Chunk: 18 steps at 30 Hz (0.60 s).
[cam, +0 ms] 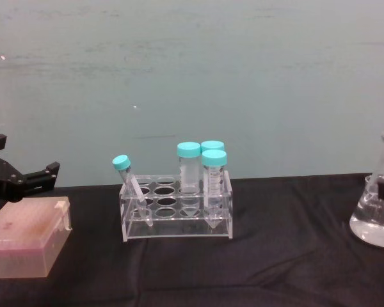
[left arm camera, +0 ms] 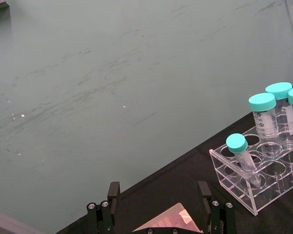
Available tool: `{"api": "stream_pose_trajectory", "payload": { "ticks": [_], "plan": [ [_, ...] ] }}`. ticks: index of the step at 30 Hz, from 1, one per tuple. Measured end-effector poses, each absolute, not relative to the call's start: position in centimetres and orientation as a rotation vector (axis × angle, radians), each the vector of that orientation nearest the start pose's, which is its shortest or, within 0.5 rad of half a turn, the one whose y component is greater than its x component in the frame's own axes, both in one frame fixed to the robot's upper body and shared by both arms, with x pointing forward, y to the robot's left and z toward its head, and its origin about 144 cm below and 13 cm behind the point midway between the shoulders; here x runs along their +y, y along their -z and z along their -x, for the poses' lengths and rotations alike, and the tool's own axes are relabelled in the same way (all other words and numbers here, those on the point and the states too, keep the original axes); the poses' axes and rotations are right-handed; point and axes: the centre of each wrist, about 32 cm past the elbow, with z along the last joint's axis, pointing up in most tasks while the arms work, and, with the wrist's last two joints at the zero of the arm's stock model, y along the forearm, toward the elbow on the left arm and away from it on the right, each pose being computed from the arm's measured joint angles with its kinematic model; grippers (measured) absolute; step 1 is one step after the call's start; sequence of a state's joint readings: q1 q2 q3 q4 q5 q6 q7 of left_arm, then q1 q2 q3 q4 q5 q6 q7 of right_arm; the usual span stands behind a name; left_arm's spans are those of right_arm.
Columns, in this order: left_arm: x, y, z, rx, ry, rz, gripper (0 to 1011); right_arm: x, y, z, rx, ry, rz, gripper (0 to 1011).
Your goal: Place the experimental apparatus aside using one hand.
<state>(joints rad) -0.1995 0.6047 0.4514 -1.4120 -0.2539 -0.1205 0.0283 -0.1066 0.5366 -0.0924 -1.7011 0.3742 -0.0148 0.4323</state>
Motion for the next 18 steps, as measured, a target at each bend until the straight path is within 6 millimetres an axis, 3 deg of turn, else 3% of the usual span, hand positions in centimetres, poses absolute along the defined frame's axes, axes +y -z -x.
{"api": "stream_pose_trajectory", "payload": {
  "ticks": [18],
  "plan": [
    [30.97,-113.98,-48.86,-0.285,-1.248,-0.304,1000,-33.49,-116.94,-42.59,-0.059,1.002,0.139,1000]
  ]
}}
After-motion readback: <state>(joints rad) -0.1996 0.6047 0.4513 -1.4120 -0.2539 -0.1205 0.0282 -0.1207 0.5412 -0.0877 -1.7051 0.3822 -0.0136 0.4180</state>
